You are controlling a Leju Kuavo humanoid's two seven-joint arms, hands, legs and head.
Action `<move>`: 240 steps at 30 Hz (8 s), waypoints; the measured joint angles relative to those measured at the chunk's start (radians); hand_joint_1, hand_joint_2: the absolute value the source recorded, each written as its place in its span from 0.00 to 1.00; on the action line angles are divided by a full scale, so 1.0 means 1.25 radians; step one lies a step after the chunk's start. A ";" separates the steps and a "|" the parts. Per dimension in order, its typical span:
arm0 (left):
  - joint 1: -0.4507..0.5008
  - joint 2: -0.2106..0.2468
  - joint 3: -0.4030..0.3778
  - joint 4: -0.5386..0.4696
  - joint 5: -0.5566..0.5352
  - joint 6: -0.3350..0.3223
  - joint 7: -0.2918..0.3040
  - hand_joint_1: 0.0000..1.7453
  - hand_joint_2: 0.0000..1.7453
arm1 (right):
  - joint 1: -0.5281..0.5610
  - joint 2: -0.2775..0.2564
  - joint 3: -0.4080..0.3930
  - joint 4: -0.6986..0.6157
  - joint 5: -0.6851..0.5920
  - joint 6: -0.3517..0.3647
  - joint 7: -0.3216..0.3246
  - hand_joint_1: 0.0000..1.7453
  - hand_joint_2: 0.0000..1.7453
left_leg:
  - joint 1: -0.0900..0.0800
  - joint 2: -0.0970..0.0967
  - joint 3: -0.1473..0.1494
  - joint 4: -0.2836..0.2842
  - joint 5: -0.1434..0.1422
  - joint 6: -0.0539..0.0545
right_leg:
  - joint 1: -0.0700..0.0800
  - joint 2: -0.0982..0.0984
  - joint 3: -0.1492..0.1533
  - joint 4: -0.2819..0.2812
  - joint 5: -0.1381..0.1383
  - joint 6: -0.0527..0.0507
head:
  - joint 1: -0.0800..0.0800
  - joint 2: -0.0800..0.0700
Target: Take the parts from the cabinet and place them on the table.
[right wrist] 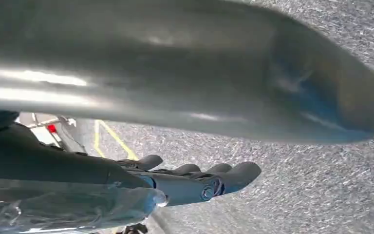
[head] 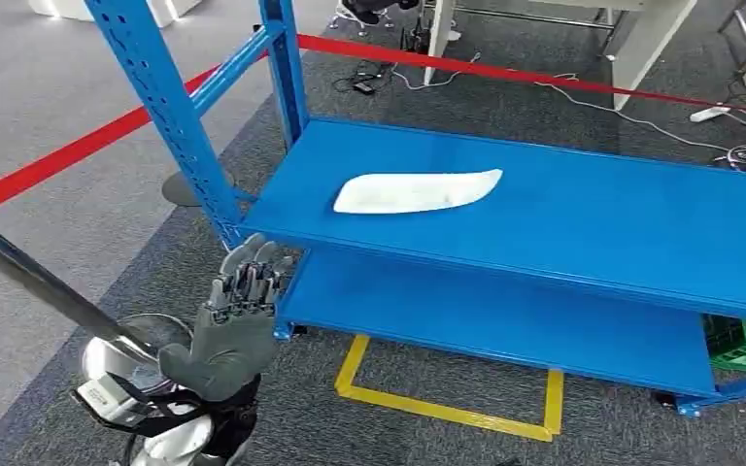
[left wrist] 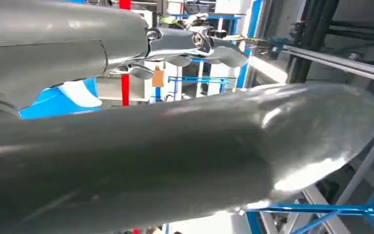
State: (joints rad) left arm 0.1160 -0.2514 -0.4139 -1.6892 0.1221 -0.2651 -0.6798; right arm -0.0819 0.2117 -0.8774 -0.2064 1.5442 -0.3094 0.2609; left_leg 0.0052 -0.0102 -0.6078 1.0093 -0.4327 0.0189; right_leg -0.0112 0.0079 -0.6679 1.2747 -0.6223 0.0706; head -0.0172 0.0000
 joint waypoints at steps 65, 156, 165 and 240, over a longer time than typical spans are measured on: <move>0.001 0.000 0.000 -0.003 0.002 -0.038 0.000 0.00 0.00 | 0.002 -0.004 -0.004 0.000 0.008 0.001 0.001 0.00 0.00 | 0.001 -0.002 0.099 -0.020 -0.061 -0.001 | 0.002 0.000 -0.054 -0.028 0.072 -0.002 | 0.005 0.000; -0.617 0.148 -0.095 0.584 -0.587 0.200 0.325 0.00 1.00 | -0.006 -0.004 -0.020 0.002 0.017 0.069 0.028 0.00 1.00 | -0.009 0.001 0.025 -0.002 -0.009 -0.024 | -0.008 0.008 0.054 -0.189 0.150 -0.013 | 0.000 0.000; -0.703 0.146 -0.144 0.708 -0.591 0.164 0.328 0.00 1.00 | -0.017 -0.004 -0.008 0.002 0.019 0.072 0.033 0.00 1.00 | -0.009 0.001 0.024 -0.002 -0.009 -0.024 | -0.008 0.008 0.054 -0.190 0.150 -0.013 | 0.000 0.000; -0.813 0.136 -0.399 1.075 -0.578 0.129 0.343 1.00 0.00 | -0.043 -0.004 0.067 0.003 0.007 0.098 0.058 0.00 1.00 | -0.009 0.001 0.023 -0.002 -0.009 -0.024 | -0.008 0.008 0.054 -0.190 0.151 -0.013 | 0.000 0.000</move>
State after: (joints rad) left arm -0.8998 -0.0820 -0.9121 -0.3460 -0.6004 -0.1037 -0.2507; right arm -0.1353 0.2064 -0.7942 -0.2029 1.5530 -0.1869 0.3330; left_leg -0.0066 -0.0090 -0.5784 1.0063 -0.4433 -0.0109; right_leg -0.0208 0.0177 -0.5999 1.0368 -0.4337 0.0549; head -0.0175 0.0000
